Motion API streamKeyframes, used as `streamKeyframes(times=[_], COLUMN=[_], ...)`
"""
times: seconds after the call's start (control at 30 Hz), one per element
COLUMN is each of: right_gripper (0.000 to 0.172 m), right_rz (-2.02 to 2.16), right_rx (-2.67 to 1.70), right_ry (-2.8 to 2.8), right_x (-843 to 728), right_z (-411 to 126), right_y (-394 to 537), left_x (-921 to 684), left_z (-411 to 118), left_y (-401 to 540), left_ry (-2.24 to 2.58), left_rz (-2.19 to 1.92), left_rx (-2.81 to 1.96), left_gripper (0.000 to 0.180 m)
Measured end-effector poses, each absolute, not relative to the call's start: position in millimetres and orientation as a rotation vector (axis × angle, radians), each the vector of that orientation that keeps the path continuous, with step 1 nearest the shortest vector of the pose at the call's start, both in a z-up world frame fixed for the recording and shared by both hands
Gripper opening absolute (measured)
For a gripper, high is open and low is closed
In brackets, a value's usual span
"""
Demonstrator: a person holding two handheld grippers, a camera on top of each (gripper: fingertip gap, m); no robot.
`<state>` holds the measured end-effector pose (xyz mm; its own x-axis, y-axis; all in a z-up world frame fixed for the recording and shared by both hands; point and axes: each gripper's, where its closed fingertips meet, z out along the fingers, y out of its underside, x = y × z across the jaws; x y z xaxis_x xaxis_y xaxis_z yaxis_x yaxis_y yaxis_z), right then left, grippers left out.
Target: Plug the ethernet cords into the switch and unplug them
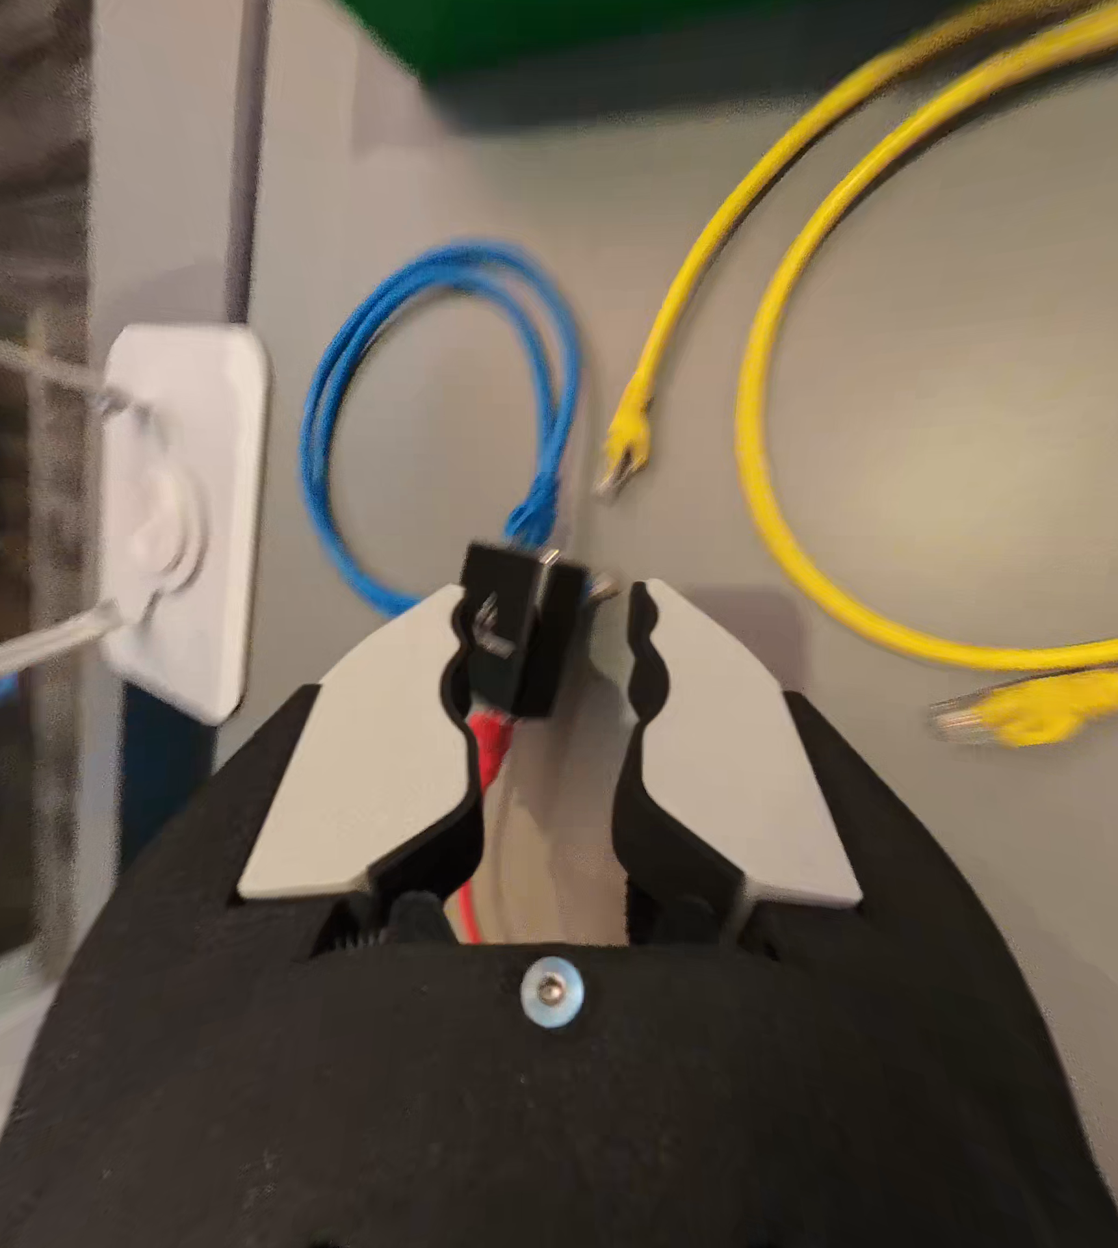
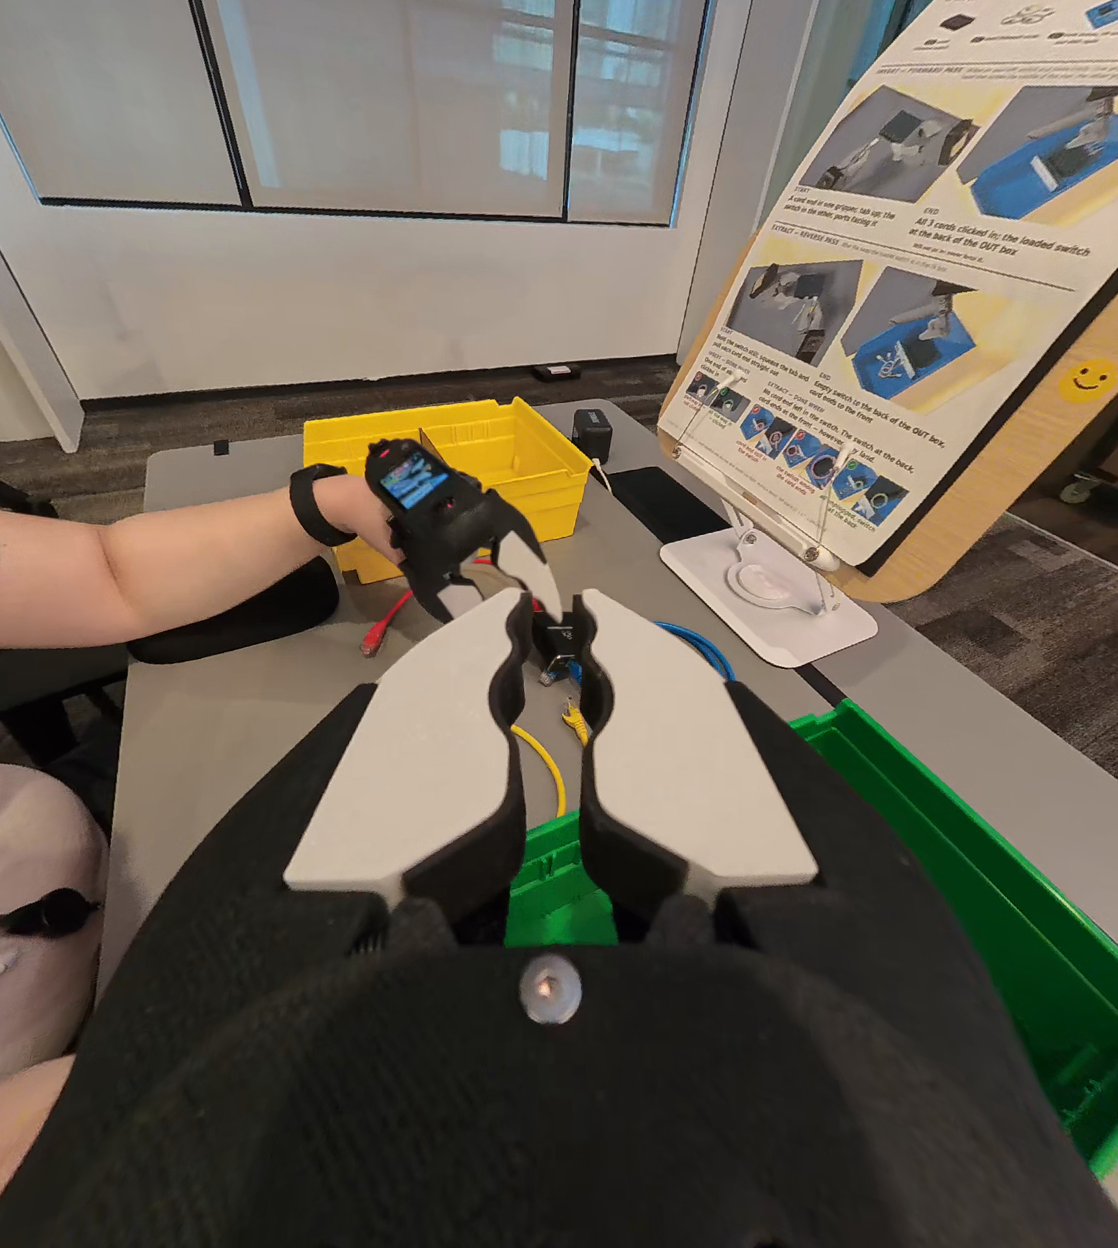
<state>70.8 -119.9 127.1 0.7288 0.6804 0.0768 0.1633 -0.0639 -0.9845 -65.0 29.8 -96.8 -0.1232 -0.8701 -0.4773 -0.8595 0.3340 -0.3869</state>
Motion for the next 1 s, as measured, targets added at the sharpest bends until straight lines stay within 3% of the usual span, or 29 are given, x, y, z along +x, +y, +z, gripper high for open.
streamKeyframes(times=[0.1,0.37,0.5,0.67,0.73,1.0], right_gripper=[0.012,0.011,0.011,0.011,0.011,0.011], right_rz=[0.486,0.468,0.479,0.483,0.486,0.485], right_rx=[-1.576,-1.532,-1.515,-1.519,-1.514,-1.493], right_ry=[-0.688,-0.699,-0.695,-0.703,-0.703,-0.701], right_x=[74.8,77.7,80.0,82.0,82.9,85.4], right_z=[132.2,136.9,138.6,135.4,135.6,137.4], right_y=[-123.9,-139.7,-140.6,-140.8,-141.9,-143.5], left_x=[-34.2,10.5,20.6,12.3,7.5,-63.7], left_z=[-101.4,-148.8,-158.3,-154.9,-145.5,-111.8], left_y=[-4.4,12.9,10.9,16.5,17.8,-59.2], left_ry=[2.090,2.350,2.419,2.392,2.317,2.355], left_rz=[-0.236,0.040,0.070,0.154,0.138,-0.352], left_rx=[-1.415,-1.359,-1.350,-1.401,-1.426,-1.275], left_gripper=[0.035,0.028,0.006,0.006,0.020,0.028])
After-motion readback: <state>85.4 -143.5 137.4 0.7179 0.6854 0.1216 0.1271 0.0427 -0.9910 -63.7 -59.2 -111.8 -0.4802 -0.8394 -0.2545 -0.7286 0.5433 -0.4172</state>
